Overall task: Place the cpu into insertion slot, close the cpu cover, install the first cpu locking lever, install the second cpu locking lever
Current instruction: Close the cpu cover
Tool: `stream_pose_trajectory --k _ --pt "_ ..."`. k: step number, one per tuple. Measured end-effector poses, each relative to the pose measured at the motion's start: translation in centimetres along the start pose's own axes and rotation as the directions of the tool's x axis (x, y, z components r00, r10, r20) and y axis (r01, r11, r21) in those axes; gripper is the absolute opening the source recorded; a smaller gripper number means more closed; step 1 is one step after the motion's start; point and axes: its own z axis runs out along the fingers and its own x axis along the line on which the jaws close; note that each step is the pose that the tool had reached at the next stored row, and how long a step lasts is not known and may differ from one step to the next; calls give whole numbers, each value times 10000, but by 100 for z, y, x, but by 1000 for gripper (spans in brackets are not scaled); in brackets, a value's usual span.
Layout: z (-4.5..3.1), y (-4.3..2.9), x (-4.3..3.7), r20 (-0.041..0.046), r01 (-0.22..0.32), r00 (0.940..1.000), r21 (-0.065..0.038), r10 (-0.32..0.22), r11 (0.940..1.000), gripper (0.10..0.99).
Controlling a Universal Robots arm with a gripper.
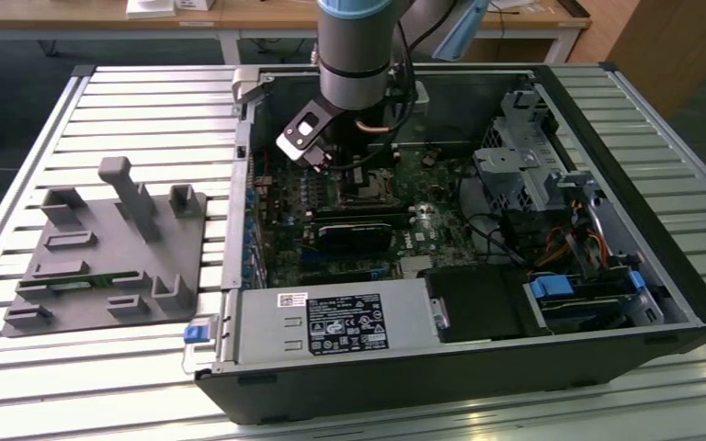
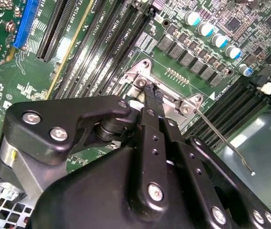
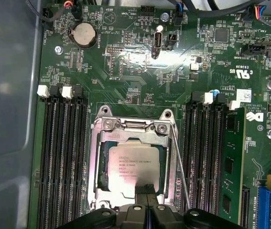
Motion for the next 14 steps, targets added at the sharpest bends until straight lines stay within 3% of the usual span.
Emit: stream_pose_trajectory --k 14 --pt "-32 6 5 -56 -1 10000 -3 1 10000 106"
